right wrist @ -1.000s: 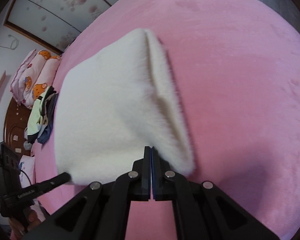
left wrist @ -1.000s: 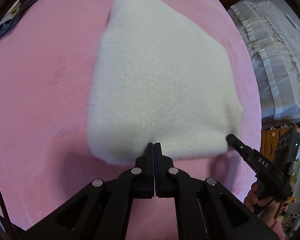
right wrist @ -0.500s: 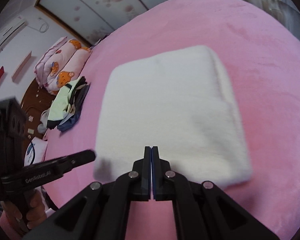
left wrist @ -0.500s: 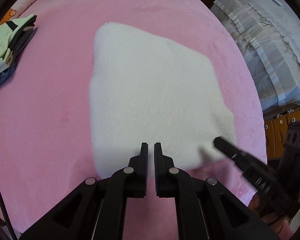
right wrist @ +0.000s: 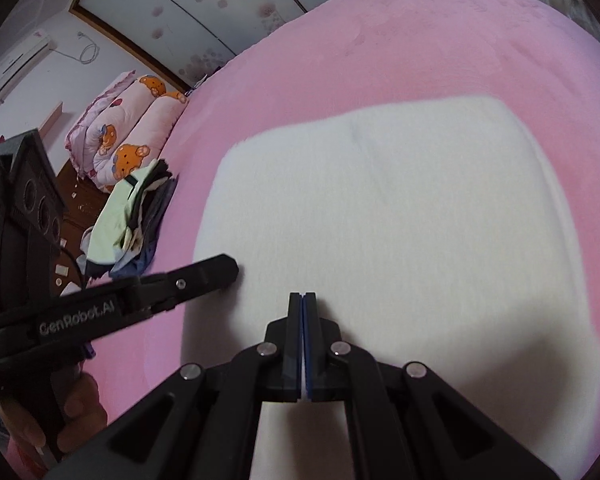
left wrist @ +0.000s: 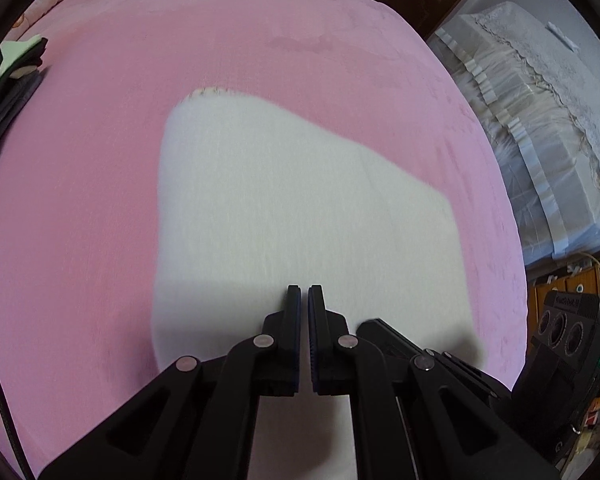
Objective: Fold large clothes
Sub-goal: 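Press and smooth the folded white bundle flat with both tools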
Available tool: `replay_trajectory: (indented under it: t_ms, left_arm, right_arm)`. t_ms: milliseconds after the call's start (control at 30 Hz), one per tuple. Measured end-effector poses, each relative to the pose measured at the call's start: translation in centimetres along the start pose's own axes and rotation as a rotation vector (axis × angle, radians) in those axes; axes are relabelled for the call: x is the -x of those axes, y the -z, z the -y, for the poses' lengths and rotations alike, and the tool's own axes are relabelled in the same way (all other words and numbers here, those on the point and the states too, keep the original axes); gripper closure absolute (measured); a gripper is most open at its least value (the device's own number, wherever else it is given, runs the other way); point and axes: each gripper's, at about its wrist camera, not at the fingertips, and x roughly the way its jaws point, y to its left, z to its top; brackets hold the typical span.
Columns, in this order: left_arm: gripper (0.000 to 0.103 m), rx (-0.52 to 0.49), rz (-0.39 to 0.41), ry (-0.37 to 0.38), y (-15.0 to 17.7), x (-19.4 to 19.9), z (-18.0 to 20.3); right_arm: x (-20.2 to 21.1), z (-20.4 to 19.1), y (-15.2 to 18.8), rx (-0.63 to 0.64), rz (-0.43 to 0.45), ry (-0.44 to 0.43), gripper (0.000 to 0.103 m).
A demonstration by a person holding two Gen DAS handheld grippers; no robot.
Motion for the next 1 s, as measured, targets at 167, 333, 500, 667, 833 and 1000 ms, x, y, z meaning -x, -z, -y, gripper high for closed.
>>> replay_trajectory:
  t_ms: [167,333,500,667,833,1000]
  left_arm:
    - [0.101,-0.024,0.023,-0.012,-3.2,-2.2,0.2]
    - [0.101,-0.027,0.012,-0.021,-4.8,-3.8,-0.2]
    - [0.101,-0.003,0.004,-0.01,-5.5,-4.3,-0.9]
    - [0.101,-0.011,0.007,-0.009,-5.6,-4.3,-1.0]
    - [0.101,-0.001,0.014,-0.031,-5.4,-3.7,-1.1]
    - [0.101,0.016,0.019,-0.028,-5.2,-3.2,-1.5]
  right_arm:
    - [-3.2,1.2,-4.5,-0.049,0.028,-0.006,0.103]
    - [-5.3,2.5,-7.5,-0.014,0.029,0.09,0.103]
    - [-4.9,3.8,-6.8,0.004,0.035,0.129,0.103]
    - [-2.9,6.2,-5.9,-0.085,0.091,0.249,0.103]
    - [-1.6,6.4,-4.8,-0.03,0.106,0.363,0.103]
    - [0.2,7.3,-3.5,-0.037,0.135,0.447,0.103]
